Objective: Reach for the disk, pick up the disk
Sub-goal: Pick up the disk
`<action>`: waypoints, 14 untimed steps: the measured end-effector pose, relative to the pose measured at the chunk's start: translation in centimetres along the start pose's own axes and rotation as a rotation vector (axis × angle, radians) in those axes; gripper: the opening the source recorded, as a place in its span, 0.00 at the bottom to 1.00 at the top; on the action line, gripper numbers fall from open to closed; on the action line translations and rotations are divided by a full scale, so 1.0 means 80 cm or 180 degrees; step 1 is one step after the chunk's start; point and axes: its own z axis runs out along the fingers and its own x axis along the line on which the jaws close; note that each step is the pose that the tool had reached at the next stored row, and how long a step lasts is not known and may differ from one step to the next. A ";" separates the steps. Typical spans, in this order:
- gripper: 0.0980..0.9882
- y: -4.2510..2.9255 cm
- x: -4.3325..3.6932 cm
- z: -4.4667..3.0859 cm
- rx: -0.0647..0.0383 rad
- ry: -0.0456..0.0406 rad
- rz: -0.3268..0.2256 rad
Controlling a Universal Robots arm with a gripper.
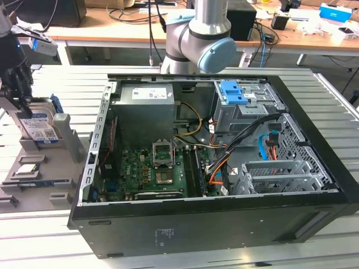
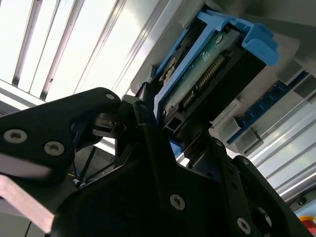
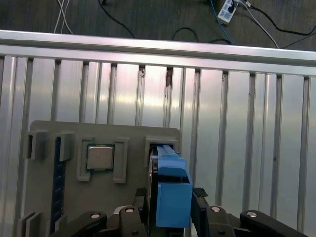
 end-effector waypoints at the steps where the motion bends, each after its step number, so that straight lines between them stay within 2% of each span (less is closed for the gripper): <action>1: 0.43 -0.0001 0.000 0.0013 0.0000 0.0000 0.0000; 3: 0.43 0.0006 0.000 0.0050 -0.0001 0.0000 0.0001; 8: 0.43 0.0124 -0.001 0.0086 0.0000 0.0000 0.0001; 14: 0.43 0.0125 -0.001 0.0089 0.0000 0.0000 0.0000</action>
